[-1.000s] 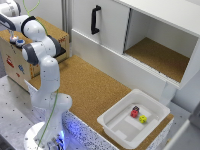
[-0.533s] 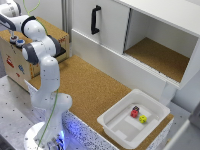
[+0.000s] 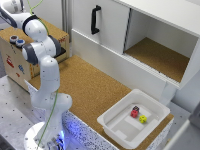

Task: Turn off the red led light

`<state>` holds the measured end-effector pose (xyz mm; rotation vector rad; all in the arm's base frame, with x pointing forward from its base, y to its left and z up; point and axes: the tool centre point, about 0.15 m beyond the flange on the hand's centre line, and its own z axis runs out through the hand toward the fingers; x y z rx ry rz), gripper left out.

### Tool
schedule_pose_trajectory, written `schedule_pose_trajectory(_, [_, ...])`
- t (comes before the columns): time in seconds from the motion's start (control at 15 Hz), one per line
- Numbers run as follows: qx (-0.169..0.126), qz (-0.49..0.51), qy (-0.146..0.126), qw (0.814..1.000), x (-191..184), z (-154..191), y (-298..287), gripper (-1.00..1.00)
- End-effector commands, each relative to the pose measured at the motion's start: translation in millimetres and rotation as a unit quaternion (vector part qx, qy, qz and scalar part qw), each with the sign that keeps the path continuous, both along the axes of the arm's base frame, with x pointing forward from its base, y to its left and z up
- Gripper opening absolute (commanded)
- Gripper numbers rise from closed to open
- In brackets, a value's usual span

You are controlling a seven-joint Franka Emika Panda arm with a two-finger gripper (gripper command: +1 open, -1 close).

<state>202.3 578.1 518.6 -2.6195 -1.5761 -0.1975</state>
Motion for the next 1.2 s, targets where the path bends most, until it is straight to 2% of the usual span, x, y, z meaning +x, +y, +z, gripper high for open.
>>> schedule_pose_trajectory(0.0, [-0.013,-0.084,0.046,0.995,39.8,5.1,-39.4,1.0])
schedule_pose_trajectory(0.2, [0.015,-0.152,0.037,0.988,60.0,2.8,-96.7,1.0])
schedule_pose_trajectory(0.33, [0.009,-0.182,0.02,0.983,66.9,-1.8,-132.8,1.0])
schedule_pose_trajectory(0.73, [0.021,-0.275,0.04,0.96,97.8,-18.3,-235.3,1.0])
schedule_pose_trajectory(0.93, [0.018,-0.312,0.054,0.948,110.0,-34.0,-275.1,1.0])
schedule_pose_trajectory(1.13, [0.026,-0.351,0.052,0.935,124.1,-42.4,-308.3,1.0])
